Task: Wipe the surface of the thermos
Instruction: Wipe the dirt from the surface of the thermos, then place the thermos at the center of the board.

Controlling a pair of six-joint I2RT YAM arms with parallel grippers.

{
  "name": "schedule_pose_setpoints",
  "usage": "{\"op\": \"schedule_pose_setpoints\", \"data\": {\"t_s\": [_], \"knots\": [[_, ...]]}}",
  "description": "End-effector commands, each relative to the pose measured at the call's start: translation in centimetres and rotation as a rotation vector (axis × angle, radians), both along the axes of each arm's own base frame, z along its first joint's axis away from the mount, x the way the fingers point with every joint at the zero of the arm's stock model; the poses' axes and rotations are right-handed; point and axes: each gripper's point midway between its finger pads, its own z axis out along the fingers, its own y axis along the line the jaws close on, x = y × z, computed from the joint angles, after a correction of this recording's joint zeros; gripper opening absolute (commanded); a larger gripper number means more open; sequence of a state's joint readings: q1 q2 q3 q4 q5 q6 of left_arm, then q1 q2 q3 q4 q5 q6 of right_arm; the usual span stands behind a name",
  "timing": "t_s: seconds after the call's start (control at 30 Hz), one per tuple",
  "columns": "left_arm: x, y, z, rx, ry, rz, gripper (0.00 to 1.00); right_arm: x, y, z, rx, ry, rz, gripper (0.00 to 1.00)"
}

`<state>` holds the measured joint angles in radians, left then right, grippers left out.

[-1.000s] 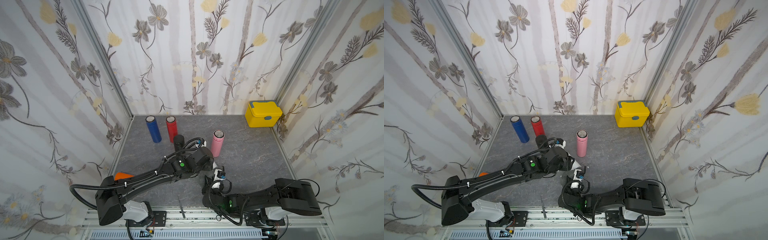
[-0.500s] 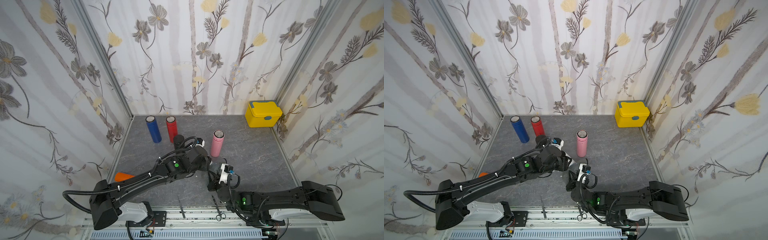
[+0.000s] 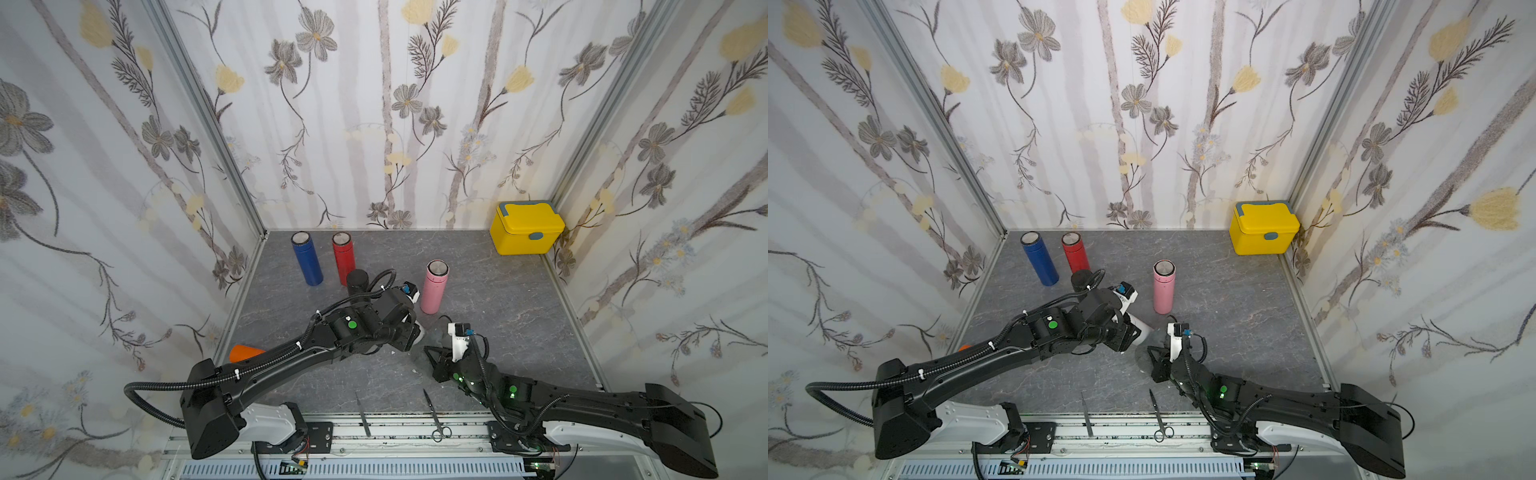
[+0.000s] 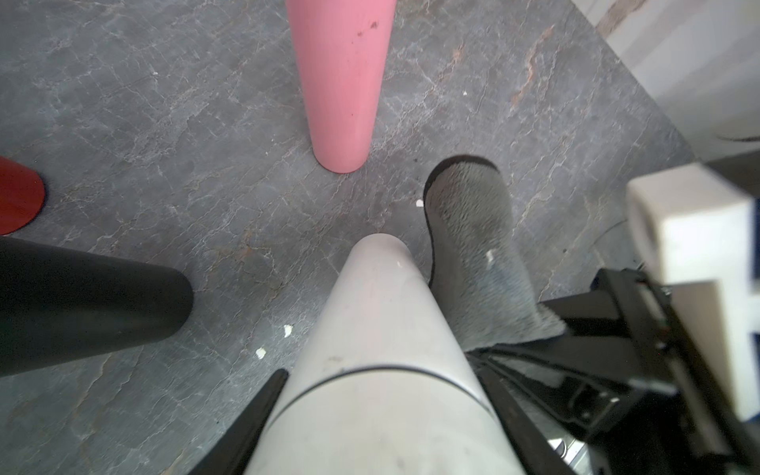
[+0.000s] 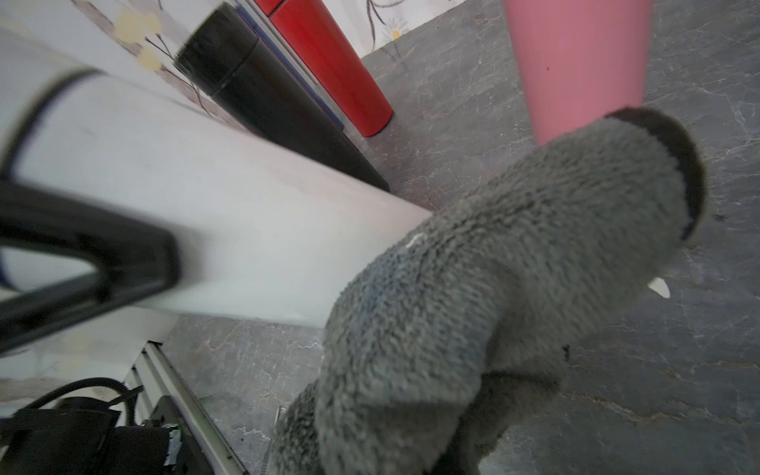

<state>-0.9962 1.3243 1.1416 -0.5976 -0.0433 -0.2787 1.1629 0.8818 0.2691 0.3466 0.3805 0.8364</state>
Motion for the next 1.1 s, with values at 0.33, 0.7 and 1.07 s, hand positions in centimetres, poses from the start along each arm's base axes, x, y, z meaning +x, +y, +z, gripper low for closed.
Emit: {"op": "schedule_pose_setpoints", "data": {"t_s": [0.33, 0.7, 1.07], "knots": [[1.2, 2.2, -2.3, 0.230, 0.045, 0.014, 0.00, 1.7, -3.5, 3.3, 0.078, 0.011, -0.060, 0.00], [2.3, 1.4, -1.6, 0.192, -0.017, 0.011, 0.93, 3.6, -3.8, 3.2, 0.094, 0.019, -0.083, 0.00], [3.0, -0.8, 2.2, -0.045, -0.172, -0.026, 0.99, 4.6, -3.7, 3.6, 0.094, 0.018, -0.082, 0.00]]}}
